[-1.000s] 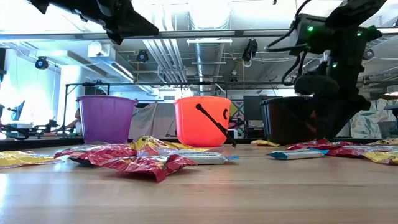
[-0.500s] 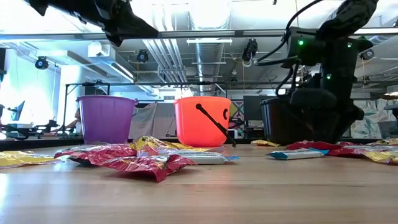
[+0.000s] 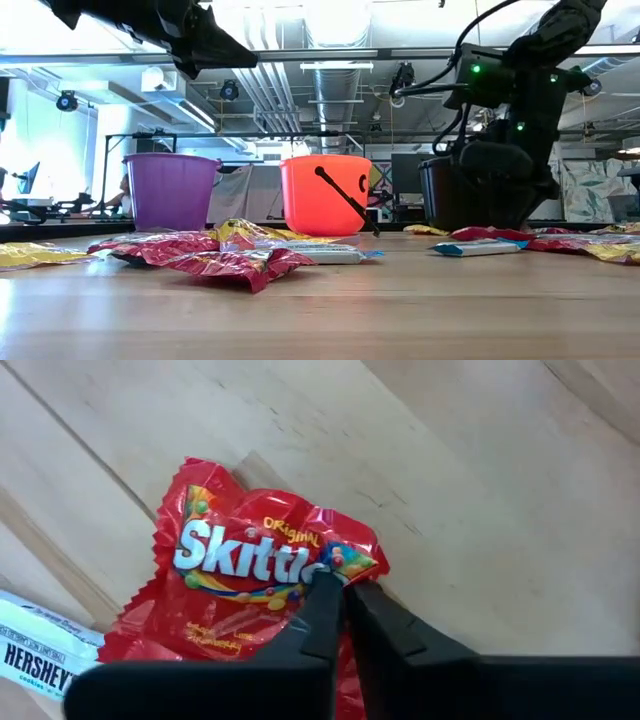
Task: Sort candy by brand, put in halloween buckets
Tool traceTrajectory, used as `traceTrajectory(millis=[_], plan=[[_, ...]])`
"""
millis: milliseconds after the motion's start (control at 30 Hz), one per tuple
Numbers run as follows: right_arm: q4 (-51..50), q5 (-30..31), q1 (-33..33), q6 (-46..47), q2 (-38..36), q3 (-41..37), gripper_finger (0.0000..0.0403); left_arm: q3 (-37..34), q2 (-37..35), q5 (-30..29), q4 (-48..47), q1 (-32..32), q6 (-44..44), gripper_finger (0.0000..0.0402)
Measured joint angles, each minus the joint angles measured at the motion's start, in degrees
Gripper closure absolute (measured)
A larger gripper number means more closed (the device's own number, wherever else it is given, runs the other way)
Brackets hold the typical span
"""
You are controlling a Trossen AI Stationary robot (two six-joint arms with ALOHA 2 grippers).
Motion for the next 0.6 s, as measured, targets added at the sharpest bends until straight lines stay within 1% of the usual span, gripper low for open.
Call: traceTrajectory(millis=[133,267,600], plan=[[-0.02,0.69,0.0,-0.53,-1.33,-0.04,0.0393,0.0,-0.02,0.0,0.03,0.0,-0.39,0.0402],[0.31,3.3,0.44,-1.39,-4.87,-0.29,0.0394,0.0,-0.02,0.0,0.05,0.0,-0.65,0.0402],[4.58,15.43,2.28,-8.04,-15.63,-0.28,0.0394,0.0,-0.02,0.02,0.25,0.0,-3.45,0.0402]])
